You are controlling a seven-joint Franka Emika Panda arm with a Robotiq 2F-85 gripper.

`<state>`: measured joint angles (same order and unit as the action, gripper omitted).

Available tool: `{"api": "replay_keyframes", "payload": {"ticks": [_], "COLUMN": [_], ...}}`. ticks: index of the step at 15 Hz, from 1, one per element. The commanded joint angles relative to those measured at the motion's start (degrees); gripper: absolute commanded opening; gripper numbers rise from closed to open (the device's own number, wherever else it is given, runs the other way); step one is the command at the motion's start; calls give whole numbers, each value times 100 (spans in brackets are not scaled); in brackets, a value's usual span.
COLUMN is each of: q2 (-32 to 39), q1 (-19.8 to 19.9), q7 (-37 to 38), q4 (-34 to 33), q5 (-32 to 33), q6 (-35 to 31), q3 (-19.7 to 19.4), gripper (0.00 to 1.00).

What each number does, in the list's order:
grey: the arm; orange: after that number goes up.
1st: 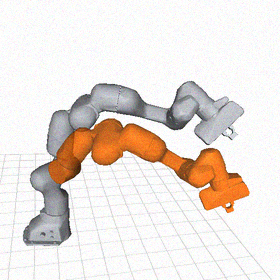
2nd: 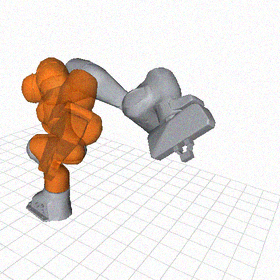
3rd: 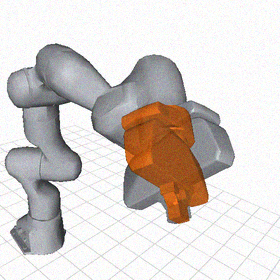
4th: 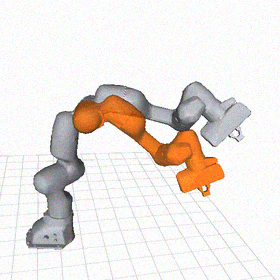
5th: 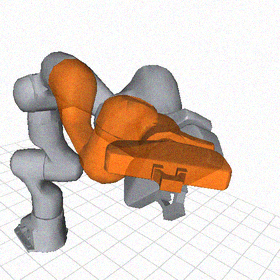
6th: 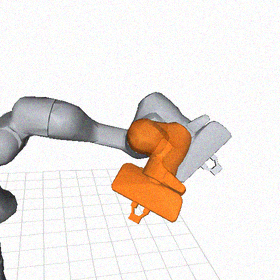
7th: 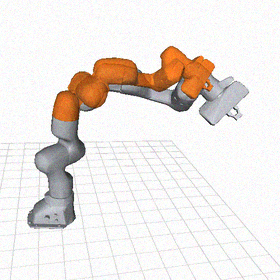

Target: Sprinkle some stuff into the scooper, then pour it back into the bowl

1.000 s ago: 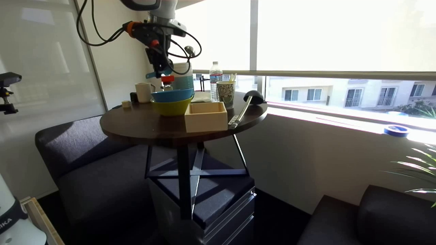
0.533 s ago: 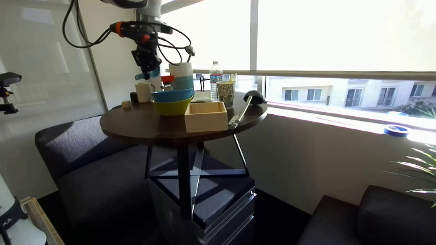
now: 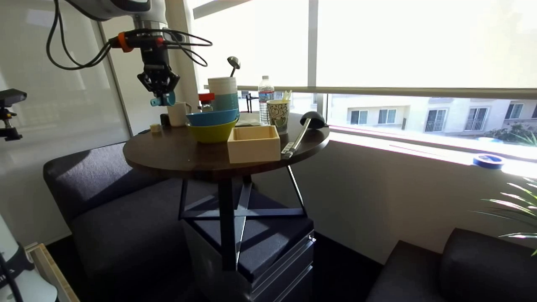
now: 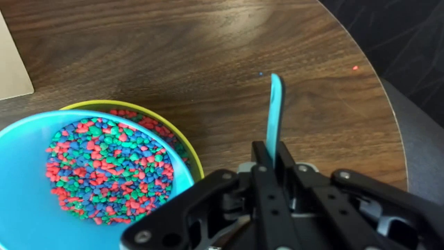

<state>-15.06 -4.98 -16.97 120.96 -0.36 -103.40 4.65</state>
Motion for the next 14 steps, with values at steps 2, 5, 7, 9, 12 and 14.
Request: {"api": "replay_keyframes", "payload": {"ticks": [2,5,7,9,12,14], "q2": [-380,-388,-381,-379,-198,-201], "q1": [-223,-310,-320,-298,-340,-338], "q7": [75,324,592,1010,973,1058], "q4": [708,1077,1315,1525,1399,1453], "q5": [892,1571,1934,2235,2125,2168], "q6": [-469,-885,-1182,-1393,-1264,-1293], "q3": [287,495,582,676,611,626], "gripper": [2,2,2,2,8,8]}}
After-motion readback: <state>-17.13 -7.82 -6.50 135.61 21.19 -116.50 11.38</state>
